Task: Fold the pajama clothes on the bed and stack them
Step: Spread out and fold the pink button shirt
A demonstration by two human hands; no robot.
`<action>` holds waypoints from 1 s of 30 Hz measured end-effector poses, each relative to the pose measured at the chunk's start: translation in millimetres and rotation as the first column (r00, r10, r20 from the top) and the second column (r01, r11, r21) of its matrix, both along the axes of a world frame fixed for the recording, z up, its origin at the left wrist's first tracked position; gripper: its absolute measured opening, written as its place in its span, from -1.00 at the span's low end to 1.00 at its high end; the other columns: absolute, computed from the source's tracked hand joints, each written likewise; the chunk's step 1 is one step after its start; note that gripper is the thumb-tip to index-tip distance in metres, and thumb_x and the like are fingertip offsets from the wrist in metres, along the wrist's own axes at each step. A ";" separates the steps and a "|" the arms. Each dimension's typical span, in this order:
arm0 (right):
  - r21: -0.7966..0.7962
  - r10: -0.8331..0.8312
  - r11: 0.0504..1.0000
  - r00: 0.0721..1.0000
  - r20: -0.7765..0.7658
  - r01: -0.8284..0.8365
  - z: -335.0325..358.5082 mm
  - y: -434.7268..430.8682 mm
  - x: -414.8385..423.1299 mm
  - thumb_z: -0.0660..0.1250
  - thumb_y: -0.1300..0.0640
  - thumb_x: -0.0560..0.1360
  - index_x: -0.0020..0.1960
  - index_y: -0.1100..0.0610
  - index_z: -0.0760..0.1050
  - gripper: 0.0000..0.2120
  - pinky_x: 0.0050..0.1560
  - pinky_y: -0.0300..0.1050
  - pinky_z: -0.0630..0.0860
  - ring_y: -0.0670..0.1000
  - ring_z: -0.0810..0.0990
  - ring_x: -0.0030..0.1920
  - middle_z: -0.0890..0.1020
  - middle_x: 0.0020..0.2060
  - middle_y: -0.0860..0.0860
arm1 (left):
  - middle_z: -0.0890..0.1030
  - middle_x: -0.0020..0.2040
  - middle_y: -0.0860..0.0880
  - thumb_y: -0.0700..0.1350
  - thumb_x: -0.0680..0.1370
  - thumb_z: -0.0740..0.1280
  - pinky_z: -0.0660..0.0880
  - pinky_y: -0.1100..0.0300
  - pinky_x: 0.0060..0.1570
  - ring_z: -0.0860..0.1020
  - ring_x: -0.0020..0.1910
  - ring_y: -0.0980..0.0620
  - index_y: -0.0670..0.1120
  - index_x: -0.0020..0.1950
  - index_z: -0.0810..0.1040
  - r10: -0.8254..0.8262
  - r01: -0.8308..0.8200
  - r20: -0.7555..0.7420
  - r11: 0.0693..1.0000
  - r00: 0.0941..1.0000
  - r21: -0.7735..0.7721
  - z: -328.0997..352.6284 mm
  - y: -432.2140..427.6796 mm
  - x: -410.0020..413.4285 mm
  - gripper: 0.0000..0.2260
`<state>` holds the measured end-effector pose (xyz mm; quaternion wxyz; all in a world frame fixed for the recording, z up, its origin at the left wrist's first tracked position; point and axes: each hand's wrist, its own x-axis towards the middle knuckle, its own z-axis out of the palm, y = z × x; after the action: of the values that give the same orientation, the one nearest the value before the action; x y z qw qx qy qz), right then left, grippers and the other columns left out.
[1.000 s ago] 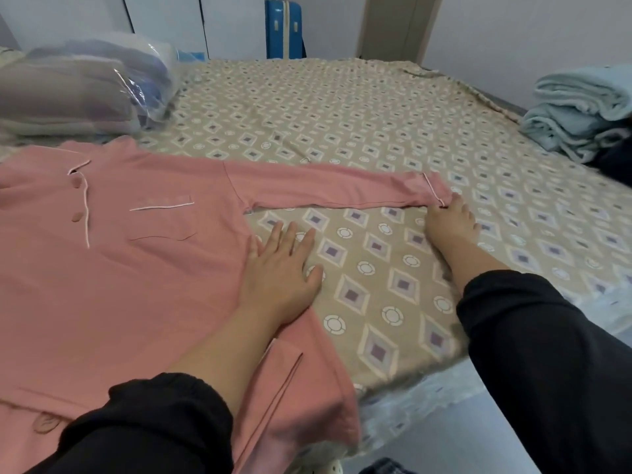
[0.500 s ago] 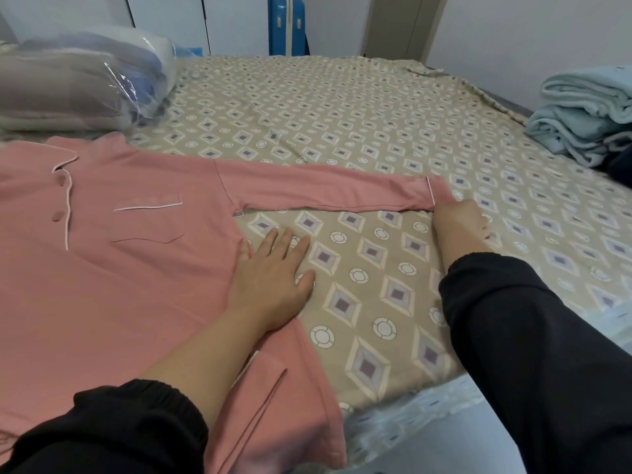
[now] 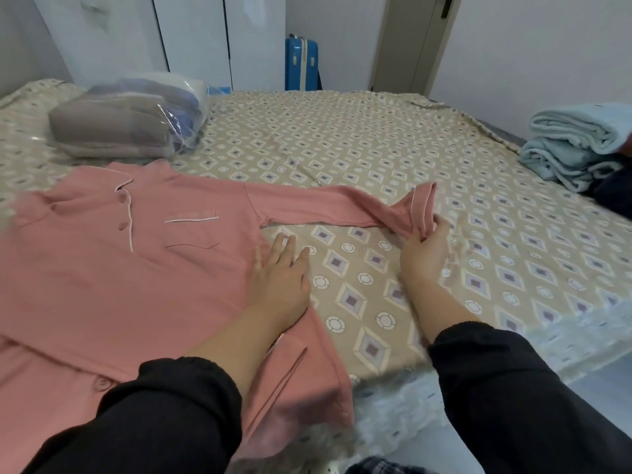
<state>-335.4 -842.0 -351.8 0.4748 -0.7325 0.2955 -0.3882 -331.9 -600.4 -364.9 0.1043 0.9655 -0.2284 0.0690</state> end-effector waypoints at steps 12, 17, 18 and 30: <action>-0.019 0.385 0.923 0.921 0.061 -0.384 60.1 181.1 -67.7 0.09 0.26 0.60 0.14 0.21 0.47 -0.78 0.03 -0.10 0.42 0.01 0.54 -0.05 0.60 -0.05 0.03 | 0.04 0.59 0.04 0.08 0.66 0.05 -0.06 0.00 0.49 -0.04 0.56 0.04 0.08 0.57 0.11 0.197 -0.189 -0.144 0.980 0.970 0.066 7.8 207.2 -104.6 -0.53; -0.156 0.640 0.753 0.767 -0.052 -0.639 47.7 267.0 -120.5 0.12 0.33 0.58 0.28 0.20 0.45 -0.69 -0.10 -0.24 0.32 0.07 0.53 -0.03 0.61 -0.04 0.12 | 0.29 0.51 -0.04 -0.11 0.61 0.25 0.04 0.26 0.44 0.18 0.52 0.04 -0.05 0.44 0.42 0.166 -0.245 -0.242 0.907 0.956 -0.343 7.9 242.8 -126.2 -0.63; -0.172 0.699 0.698 0.713 -0.049 -0.695 48.9 281.2 -129.0 0.12 0.35 0.57 0.26 0.19 0.47 -0.68 -0.07 -0.19 0.35 0.05 0.53 -0.05 0.62 -0.03 0.13 | 0.38 0.46 -0.06 -0.16 0.61 0.26 0.12 0.27 0.40 0.28 0.47 0.03 -0.06 0.38 0.49 0.174 -0.305 -0.305 0.831 0.936 -0.465 11.5 246.3 -128.7 -0.67; -0.299 0.689 0.505 0.587 -0.426 -0.810 42.9 311.5 -135.0 0.23 0.24 0.57 0.30 0.25 0.49 -0.68 0.30 -0.24 0.20 0.12 0.37 0.38 0.44 0.35 0.20 | 0.57 0.04 -0.14 -0.06 0.61 0.25 0.50 0.15 -0.10 0.57 -0.07 -0.05 -0.06 0.39 0.32 -0.026 -0.696 -0.695 -0.036 0.718 -0.717 28.0 277.0 -141.2 -0.64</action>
<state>-470.4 -530.5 -308.9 0.3645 -0.9201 -0.0987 -0.1036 -473.1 -323.4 -336.9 0.7575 0.6263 0.1809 -0.0353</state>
